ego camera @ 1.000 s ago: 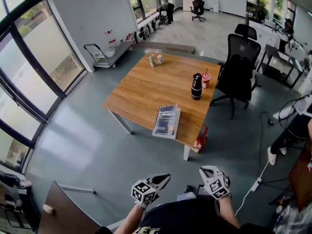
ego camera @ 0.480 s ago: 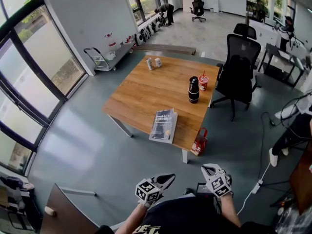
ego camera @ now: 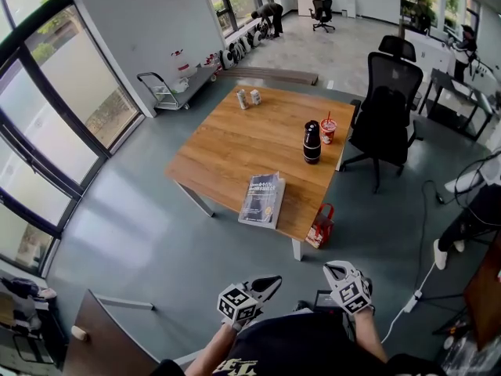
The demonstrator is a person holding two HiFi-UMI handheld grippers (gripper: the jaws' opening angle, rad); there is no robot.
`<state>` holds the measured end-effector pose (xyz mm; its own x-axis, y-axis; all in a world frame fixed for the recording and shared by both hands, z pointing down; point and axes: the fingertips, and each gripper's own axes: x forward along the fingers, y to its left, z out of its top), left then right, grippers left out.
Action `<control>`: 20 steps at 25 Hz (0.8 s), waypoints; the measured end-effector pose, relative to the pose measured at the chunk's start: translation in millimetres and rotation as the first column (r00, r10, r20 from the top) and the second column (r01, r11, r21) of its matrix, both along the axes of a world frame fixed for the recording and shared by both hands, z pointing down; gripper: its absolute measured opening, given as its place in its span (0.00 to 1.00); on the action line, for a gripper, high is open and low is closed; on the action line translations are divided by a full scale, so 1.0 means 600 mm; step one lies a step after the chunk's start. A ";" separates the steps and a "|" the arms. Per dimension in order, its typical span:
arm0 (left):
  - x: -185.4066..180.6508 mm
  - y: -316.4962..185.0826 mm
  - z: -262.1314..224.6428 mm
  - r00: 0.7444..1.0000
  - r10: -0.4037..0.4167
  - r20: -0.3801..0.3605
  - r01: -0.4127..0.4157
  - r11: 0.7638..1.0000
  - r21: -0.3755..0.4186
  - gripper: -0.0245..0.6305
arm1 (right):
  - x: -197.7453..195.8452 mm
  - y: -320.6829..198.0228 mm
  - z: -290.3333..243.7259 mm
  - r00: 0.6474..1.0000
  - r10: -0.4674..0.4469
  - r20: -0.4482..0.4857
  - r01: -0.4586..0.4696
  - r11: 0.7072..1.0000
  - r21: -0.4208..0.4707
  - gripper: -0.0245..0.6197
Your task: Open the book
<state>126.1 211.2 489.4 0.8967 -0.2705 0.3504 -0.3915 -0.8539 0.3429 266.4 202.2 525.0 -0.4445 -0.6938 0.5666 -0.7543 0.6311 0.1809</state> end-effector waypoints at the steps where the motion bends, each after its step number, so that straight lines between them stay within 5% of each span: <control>1: 0.000 0.000 0.000 1.000 -0.005 -0.001 0.005 1.000 -0.002 0.04 | 0.001 -0.001 0.002 1.000 -0.004 -0.002 0.004 1.000 -0.001 0.02; 11: -0.014 0.025 0.035 0.996 0.014 0.090 -0.013 1.000 -0.016 0.04 | 0.012 0.023 0.015 1.000 -0.004 0.003 0.004 0.999 -0.040 0.02; 20: -0.004 0.028 0.039 0.997 0.026 0.066 -0.025 1.000 -0.018 0.04 | 0.006 0.029 0.032 1.000 -0.028 -0.010 0.028 0.997 -0.068 0.02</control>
<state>123.6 227.7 513.0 0.8777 -0.2412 0.4141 -0.3923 -0.8579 0.3318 270.0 219.4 544.3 -0.4567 -0.6411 0.6168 -0.7345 0.6629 0.1452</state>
